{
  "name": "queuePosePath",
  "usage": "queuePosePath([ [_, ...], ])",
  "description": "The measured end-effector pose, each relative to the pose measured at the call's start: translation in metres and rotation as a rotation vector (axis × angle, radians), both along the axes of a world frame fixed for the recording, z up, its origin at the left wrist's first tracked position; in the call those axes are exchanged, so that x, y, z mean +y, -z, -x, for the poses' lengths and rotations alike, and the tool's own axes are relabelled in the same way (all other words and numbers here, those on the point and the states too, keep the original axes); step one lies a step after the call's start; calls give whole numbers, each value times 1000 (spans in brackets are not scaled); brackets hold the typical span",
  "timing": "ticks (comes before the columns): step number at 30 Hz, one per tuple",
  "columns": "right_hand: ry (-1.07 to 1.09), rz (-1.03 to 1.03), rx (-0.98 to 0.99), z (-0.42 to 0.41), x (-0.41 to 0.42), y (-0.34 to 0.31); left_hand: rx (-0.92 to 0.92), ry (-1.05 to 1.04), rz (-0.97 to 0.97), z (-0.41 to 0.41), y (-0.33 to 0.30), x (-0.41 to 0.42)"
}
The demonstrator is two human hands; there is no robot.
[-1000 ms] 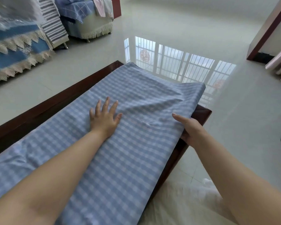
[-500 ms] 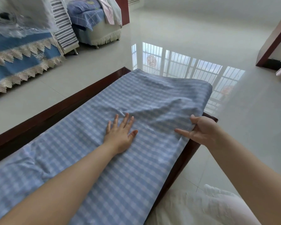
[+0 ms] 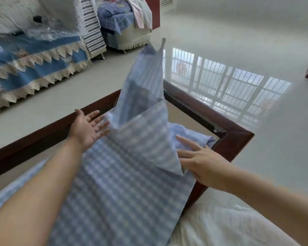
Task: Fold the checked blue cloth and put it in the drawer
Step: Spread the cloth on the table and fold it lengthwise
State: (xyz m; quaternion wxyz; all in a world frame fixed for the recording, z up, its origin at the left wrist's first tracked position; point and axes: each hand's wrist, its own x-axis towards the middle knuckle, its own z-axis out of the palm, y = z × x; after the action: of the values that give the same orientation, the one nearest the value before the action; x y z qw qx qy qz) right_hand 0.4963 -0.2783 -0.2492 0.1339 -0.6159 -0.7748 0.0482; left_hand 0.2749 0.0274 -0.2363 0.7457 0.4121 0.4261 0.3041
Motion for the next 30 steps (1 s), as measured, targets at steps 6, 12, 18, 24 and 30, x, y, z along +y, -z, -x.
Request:
queuePosePath([
  [6,69,294,30,-7,-33,40,134,135,64,80,-19,42],
  [12,128,171,401,-4,-41,49,652,170,-283,44,-4,38],
  [18,159,146,420,5,-48,44,1068,394,-816,1,11,37],
  [24,388,701,968,5,-29,26,802,467,-690,-66,0,38],
  [30,370,876,1036,-7,-25,-13,841,407,-711,-111,-2,40],
])
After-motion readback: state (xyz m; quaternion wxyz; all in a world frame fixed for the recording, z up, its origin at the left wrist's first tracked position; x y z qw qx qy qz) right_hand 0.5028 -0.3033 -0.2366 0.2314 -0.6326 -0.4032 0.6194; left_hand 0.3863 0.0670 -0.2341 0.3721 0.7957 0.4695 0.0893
